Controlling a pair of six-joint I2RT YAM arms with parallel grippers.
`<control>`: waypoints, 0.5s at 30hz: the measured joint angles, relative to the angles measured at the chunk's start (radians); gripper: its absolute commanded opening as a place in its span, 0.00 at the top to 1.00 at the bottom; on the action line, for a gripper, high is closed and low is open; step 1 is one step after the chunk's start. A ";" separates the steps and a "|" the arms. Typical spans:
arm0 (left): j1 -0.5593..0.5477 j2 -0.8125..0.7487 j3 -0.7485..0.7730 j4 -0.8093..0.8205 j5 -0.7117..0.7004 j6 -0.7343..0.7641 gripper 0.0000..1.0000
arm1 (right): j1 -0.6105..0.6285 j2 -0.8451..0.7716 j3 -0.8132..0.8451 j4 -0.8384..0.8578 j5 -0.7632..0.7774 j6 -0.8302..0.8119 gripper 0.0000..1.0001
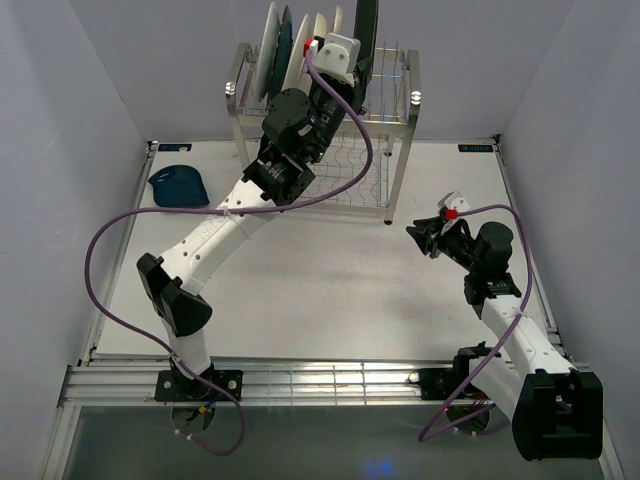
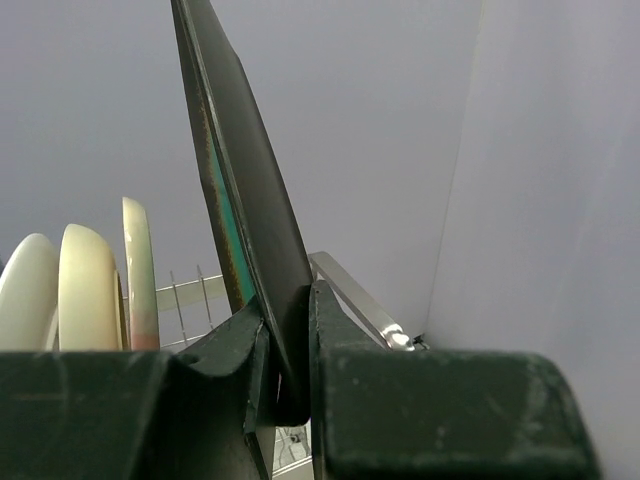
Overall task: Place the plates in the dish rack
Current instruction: Insert the plate into the dish rack.
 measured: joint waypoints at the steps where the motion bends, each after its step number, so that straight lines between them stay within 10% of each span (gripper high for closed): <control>1: 0.013 0.005 0.005 0.000 0.016 -0.018 1.00 | 0.000 0.000 0.000 0.000 -0.002 0.000 0.66; 15: 0.104 0.093 0.114 -0.023 0.136 -0.088 1.00 | 0.000 0.008 0.000 0.000 -0.013 -0.001 0.67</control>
